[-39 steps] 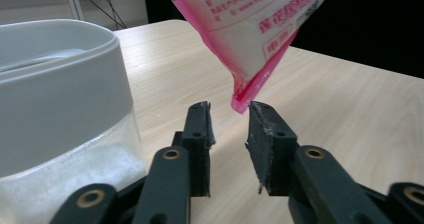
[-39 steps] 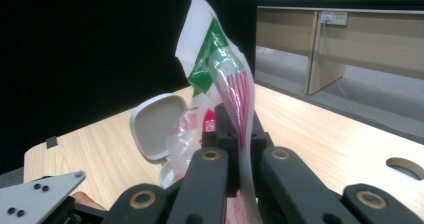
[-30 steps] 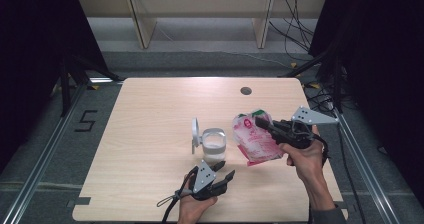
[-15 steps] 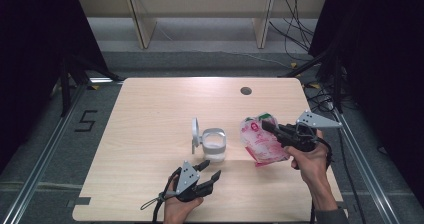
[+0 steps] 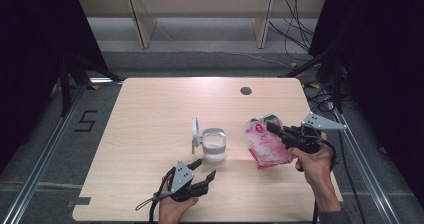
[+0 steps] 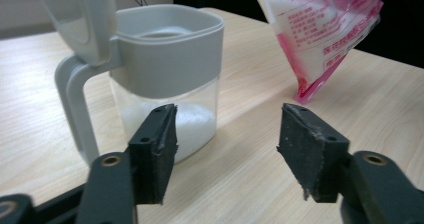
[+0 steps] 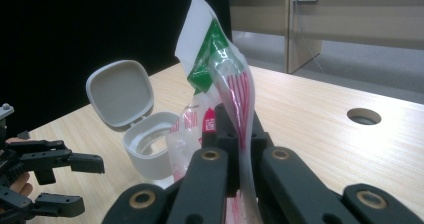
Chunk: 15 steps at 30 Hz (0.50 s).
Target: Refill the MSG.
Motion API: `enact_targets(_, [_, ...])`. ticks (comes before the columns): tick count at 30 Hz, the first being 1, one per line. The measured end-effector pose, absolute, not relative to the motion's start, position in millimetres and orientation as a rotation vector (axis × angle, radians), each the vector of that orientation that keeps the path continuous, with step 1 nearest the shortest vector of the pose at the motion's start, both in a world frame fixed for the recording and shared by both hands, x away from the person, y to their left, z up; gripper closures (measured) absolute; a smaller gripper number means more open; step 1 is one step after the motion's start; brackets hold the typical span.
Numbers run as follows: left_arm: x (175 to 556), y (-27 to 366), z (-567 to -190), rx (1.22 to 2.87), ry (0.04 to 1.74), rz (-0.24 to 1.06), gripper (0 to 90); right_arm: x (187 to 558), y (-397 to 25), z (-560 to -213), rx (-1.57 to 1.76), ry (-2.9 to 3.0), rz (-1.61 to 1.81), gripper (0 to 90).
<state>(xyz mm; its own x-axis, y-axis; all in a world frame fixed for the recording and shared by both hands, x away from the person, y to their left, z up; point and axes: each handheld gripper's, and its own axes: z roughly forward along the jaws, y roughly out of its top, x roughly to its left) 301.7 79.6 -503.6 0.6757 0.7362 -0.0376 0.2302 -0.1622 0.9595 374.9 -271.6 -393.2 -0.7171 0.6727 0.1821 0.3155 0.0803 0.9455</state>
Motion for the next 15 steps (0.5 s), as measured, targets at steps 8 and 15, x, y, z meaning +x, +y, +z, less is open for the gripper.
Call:
enact_targets(8, [302.2, 88.4, -501.7, 1.705, 0.807, 0.555, 35.9, 378.2, -281.5, -397.4, 0.997, 2.044, 1.652, 90.0])
enact_targets(15, [304.2, 90.9, -502.1, 1.687, 0.811, 0.558, 33.8, 377.8, -286.8, -397.3, 1.006, 2.028, 1.583, 90.0])
